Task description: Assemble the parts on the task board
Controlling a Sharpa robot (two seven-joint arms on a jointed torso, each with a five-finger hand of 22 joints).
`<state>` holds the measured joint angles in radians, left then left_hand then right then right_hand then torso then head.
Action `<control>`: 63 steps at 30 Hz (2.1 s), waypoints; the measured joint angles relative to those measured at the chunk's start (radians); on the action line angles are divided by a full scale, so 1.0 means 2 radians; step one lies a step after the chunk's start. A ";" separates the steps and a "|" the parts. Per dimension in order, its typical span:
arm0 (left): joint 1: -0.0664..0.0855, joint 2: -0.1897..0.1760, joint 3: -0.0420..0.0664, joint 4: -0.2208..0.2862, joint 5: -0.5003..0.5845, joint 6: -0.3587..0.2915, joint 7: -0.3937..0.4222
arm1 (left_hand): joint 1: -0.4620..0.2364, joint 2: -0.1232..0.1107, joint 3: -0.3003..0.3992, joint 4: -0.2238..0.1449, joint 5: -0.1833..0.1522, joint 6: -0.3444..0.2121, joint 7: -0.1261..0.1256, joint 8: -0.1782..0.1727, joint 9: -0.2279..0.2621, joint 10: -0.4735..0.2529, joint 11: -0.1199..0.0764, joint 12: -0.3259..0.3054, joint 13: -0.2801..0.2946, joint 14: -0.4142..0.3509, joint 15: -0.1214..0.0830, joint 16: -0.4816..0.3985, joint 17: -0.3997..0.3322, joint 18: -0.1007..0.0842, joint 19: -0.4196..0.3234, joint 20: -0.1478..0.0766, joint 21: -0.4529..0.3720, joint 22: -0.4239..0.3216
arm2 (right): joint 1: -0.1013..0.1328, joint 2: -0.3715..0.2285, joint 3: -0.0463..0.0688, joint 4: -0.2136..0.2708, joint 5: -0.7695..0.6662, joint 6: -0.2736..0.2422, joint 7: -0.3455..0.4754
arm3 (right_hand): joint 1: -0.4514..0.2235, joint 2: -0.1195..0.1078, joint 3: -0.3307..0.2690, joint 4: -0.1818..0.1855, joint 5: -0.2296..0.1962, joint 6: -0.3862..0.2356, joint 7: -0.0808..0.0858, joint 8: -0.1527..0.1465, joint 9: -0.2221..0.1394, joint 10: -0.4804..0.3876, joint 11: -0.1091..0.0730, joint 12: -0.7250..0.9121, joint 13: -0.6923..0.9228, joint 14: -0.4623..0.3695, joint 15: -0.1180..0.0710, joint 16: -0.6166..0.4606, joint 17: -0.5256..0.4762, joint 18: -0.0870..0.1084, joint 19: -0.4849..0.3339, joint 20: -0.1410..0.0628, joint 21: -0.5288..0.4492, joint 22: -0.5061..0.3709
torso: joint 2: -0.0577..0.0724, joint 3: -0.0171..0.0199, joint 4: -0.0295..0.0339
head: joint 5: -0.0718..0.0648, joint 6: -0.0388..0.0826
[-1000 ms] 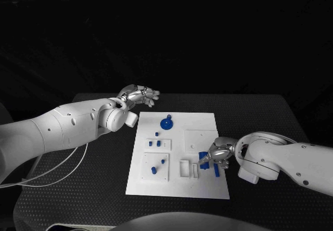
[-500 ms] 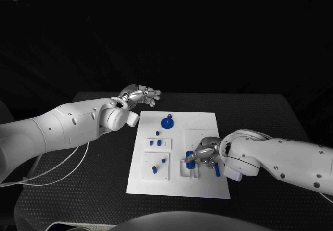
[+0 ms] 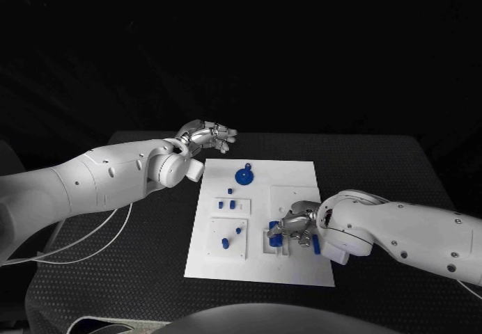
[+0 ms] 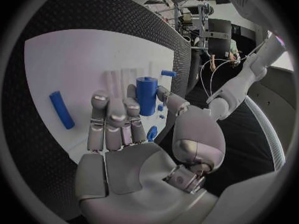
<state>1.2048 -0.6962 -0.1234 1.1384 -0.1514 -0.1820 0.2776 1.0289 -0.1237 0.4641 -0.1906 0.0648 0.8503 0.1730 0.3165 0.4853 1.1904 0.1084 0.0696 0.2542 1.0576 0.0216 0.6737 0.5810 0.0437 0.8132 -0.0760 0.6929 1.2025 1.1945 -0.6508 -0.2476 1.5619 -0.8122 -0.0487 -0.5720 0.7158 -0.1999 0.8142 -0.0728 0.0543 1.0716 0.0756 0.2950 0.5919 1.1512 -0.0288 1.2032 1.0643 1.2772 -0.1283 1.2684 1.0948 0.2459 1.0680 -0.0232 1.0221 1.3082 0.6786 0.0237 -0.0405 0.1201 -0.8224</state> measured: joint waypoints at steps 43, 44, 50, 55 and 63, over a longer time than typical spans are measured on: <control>0.000 -0.003 0.000 0.002 0.000 0.006 0.000 | 0.000 0.000 0.000 0.000 0.000 0.000 0.000 0.000 0.000 0.000 0.000 0.000 0.000 0.000 0.000 -0.002 0.002 0.001 0.000 0.000 0.000 0.001 | -0.015 0.015 0.002 -0.022 -0.012 0.018 0.002 | -0.007 -0.003 -0.002 -0.002 0.000 -0.001 -0.001 -0.001 0.002 -0.002 -0.002 -0.002 0.003 -0.002 -0.002 0.002 -0.002 0.001 0.000 0.000 0.000 0.000 | 0.000 -0.0006 -0.0004 | 0.004 -0.009; 0.000 -0.003 0.000 0.002 0.000 0.006 0.000 | 0.000 0.000 0.000 0.000 0.000 0.000 0.000 0.000 0.000 -0.001 0.001 0.000 0.000 0.000 0.000 -0.004 0.002 0.001 0.000 0.000 0.000 0.001 | -0.015 0.015 0.002 -0.022 -0.013 0.018 0.002 | -0.007 -0.003 -0.002 -0.002 0.000 -0.001 -0.001 -0.001 0.002 -0.002 -0.002 -0.002 0.003 -0.002 -0.002 0.002 -0.003 0.001 0.000 0.000 0.000 0.000 | 0.000 -0.0006 -0.0003 | 0.004 -0.009; 0.000 -0.003 0.000 0.002 0.000 0.007 0.000 | 0.000 0.000 0.000 0.000 0.000 0.000 0.000 0.000 0.000 -0.001 0.001 0.000 0.000 0.000 0.000 -0.004 0.002 0.001 0.000 0.000 -0.002 0.001 | -0.015 0.015 0.002 -0.022 -0.015 0.018 0.003 | -0.010 -0.007 -0.003 -0.003 0.000 -0.001 -0.001 0.000 0.002 -0.002 -0.002 -0.002 0.004 -0.004 -0.002 0.002 -0.003 0.002 0.000 0.000 0.000 0.000 | 0.000 -0.0006 -0.0004 | 0.004 -0.010; 0.000 -0.003 0.000 0.002 0.000 0.007 0.000 | 0.000 0.000 0.000 0.000 0.000 -0.002 0.002 0.000 -0.001 -0.001 0.001 0.000 0.000 0.000 0.000 -0.004 0.003 0.001 0.000 0.000 -0.002 0.001 | -0.015 0.015 0.002 -0.023 -0.017 0.018 0.003 | -0.022 -0.018 -0.010 0.002 0.000 -0.003 0.001 0.000 0.002 -0.004 0.000 -0.004 0.005 -0.005 -0.003 0.003 -0.004 0.005 0.000 0.000 0.000 0.000 | 0.000 -0.0004 -0.0006 | 0.005 -0.010; 0.000 -0.003 0.000 0.002 0.000 0.007 0.000 | 0.000 0.000 0.000 0.000 0.000 -0.002 0.002 0.000 -0.001 -0.001 0.001 0.000 0.000 0.000 0.000 -0.004 0.003 0.000 0.000 0.000 -0.002 0.002 | -0.015 0.014 0.002 -0.022 -0.019 0.018 0.003 | -0.031 -0.027 -0.035 0.001 0.000 -0.004 0.002 -0.002 0.005 -0.006 0.000 -0.004 0.006 -0.006 -0.001 0.005 -0.004 0.005 -0.001 0.001 0.002 0.000 | 0.000 -0.0002 -0.0007 | 0.005 -0.010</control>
<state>1.2051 -0.7025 -0.1234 1.1422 -0.1512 -0.1676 0.2771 1.0290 -0.1237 0.4641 -0.1906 0.0648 0.8467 0.1767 0.3165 0.4835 1.1878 0.1108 0.0696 0.2533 1.0576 0.0215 0.6660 0.5868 0.0430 0.8132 -0.0760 0.6890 1.2057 1.1640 -0.6218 -0.2435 1.5176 -0.8502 -0.0123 -0.5653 0.6543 -0.2540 0.7439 -0.0701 0.0542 1.0631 0.0805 0.2900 0.6024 1.1396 -0.0285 1.1954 1.0768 1.2644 -0.1308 1.2778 1.0860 0.2557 1.0659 -0.0218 1.0258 1.3083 0.6778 0.0233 -0.0419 0.1302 -0.8423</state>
